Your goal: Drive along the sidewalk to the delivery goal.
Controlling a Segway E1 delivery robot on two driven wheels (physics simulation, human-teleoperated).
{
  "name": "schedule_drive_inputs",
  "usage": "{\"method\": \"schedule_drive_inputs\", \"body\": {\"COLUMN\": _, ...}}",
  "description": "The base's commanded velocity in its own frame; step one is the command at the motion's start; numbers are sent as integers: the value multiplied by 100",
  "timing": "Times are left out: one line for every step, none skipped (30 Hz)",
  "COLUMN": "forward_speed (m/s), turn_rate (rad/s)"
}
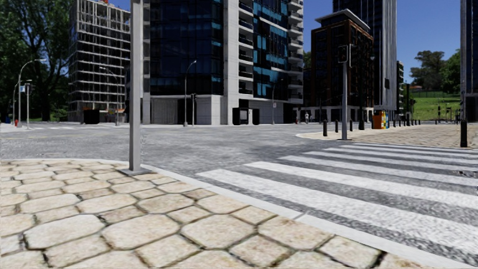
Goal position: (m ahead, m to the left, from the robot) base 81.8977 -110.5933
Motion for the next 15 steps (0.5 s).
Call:
{"method": "schedule_drive_inputs", "body": {"forward_speed": 200, "turn_rate": -51}}
{"method": "schedule_drive_inputs", "body": {"forward_speed": 200, "turn_rate": -51}}
{"method": "schedule_drive_inputs", "body": {"forward_speed": 200, "turn_rate": -51}}
{"method": "schedule_drive_inputs", "body": {"forward_speed": 200, "turn_rate": -51}}
{"method": "schedule_drive_inputs", "body": {"forward_speed": 200, "turn_rate": -51}}
{"method": "schedule_drive_inputs", "body": {"forward_speed": 200, "turn_rate": -51}}
{"method": "schedule_drive_inputs", "body": {"forward_speed": 200, "turn_rate": -52}}
{"method": "schedule_drive_inputs", "body": {"forward_speed": 200, "turn_rate": -53}}
{"method": "schedule_drive_inputs", "body": {"forward_speed": 200, "turn_rate": -54}}
{"method": "schedule_drive_inputs", "body": {"forward_speed": 200, "turn_rate": -54}}
{"method": "schedule_drive_inputs", "body": {"forward_speed": 200, "turn_rate": -56}}
{"method": "schedule_drive_inputs", "body": {"forward_speed": 200, "turn_rate": -57}}
{"method": "schedule_drive_inputs", "body": {"forward_speed": 200, "turn_rate": -59}}
{"method": "schedule_drive_inputs", "body": {"forward_speed": 192, "turn_rate": -61}}
{"method": "schedule_drive_inputs", "body": {"forward_speed": 191, "turn_rate": -61}}
